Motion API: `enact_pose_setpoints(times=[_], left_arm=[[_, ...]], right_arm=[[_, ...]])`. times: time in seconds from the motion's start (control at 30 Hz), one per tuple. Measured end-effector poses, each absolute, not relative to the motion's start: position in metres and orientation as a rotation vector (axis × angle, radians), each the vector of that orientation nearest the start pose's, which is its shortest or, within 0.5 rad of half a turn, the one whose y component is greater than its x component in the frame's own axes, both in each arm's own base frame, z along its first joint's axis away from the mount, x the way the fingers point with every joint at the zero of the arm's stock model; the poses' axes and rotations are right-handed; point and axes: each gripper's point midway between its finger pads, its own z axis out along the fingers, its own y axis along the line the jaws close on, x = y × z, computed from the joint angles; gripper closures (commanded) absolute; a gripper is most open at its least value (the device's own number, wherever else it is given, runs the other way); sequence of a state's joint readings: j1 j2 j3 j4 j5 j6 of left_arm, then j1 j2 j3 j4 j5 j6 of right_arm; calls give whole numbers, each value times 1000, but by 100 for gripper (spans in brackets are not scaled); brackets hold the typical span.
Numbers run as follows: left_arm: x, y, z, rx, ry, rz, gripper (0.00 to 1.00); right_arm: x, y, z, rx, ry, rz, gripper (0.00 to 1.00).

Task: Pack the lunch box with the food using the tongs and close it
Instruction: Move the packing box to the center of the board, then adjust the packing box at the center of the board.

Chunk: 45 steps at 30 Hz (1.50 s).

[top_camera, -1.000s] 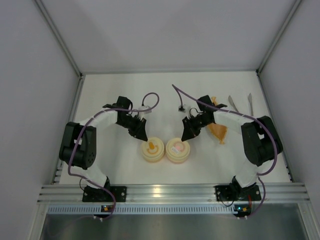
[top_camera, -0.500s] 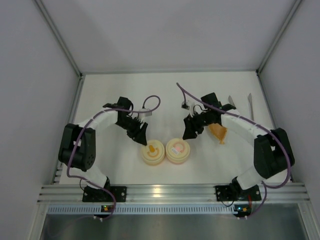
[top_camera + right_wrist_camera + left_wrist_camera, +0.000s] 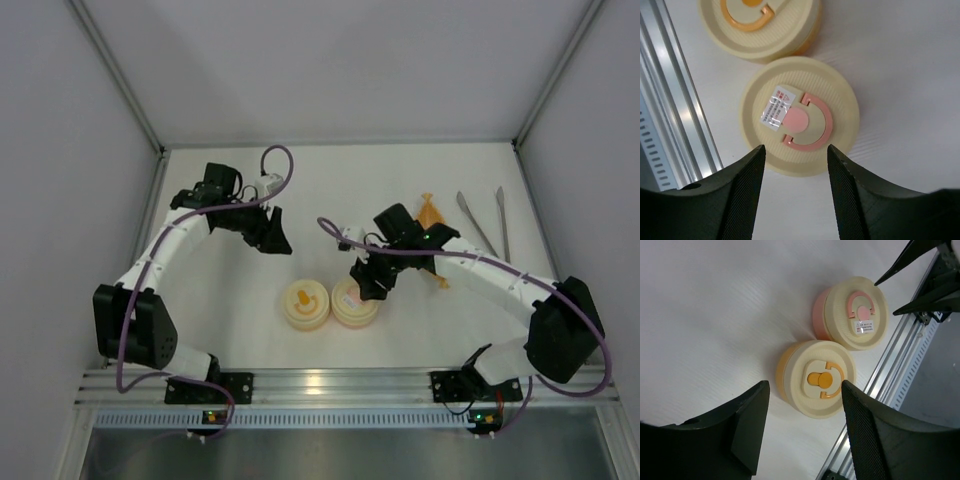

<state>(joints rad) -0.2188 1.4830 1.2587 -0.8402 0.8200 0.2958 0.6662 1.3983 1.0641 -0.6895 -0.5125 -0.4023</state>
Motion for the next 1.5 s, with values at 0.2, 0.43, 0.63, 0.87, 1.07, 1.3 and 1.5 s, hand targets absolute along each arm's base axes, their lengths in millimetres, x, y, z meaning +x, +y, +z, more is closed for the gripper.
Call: enact_pose_setpoints(times=[0.2,0.43,0.63,0.87,1.07,1.3,1.5], left_arm=[[279,-177,193,811,2284,-1027,35],[283,-159,206,738,2263,-989,34],[284,-157,206,723,2268,-990,34],[284,-157,206,715,2272,-993,34],[283,-157,206,712,2273,-1001,34],[281,-157,202,706,2284,-1008,34],[282,-154,200,692,2290,-1011,34]], right_arm=[[190,239,93,-1555,2192,548,48],[198,241,82,-1545,2221,428,38],[195,249,83,-1547,2204,409,30],[189,254,84,-1562,2197,421,29],[193,262,92,-1545,2182,442,28],[191,274,91,-1577,2170,460,28],[193,285,84,-1589,2145,463,28]])
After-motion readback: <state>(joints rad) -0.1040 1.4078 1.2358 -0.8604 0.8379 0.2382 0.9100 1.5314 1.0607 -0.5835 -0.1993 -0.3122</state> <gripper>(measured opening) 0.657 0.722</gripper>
